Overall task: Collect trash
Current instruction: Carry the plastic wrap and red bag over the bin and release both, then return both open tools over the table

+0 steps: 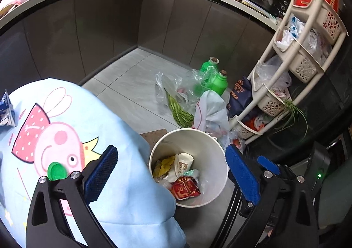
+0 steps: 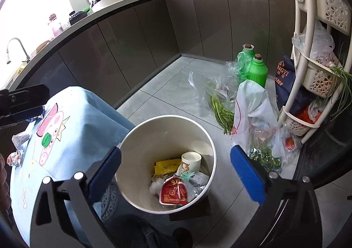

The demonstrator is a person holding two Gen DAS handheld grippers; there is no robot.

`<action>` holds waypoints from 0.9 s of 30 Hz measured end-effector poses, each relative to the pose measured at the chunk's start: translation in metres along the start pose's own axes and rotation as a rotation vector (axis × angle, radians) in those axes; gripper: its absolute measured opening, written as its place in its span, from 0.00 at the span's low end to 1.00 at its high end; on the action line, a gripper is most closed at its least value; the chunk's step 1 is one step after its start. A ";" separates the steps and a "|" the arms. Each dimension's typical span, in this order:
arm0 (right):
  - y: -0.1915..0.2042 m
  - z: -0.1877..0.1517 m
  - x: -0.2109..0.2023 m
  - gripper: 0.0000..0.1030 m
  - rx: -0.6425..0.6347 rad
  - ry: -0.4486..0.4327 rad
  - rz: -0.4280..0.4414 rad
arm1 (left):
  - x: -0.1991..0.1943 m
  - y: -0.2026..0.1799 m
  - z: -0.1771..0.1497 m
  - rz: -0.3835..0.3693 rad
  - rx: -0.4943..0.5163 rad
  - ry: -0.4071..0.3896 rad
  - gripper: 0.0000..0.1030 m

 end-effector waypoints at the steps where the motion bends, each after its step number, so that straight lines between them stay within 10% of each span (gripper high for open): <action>1: 0.002 0.000 -0.001 0.97 0.000 0.003 0.004 | -0.002 0.001 0.000 0.000 -0.001 -0.002 0.92; 15: 0.060 0.015 -0.038 0.97 -0.096 -0.039 0.119 | -0.064 0.036 -0.019 0.046 -0.096 -0.067 0.92; 27: 0.127 0.018 -0.059 0.97 -0.143 -0.027 0.306 | -0.138 0.112 -0.067 0.227 -0.241 -0.110 0.92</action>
Point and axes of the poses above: each gripper's, at about its wrist camera, not at the fingertips, and x roughly the way its jaws point, y to its left, z to its top, the point moved 1 cm from there along x, roughly the way its jaws point, and after that the axes turned 5 degrees about y, right-handed, at the moved point
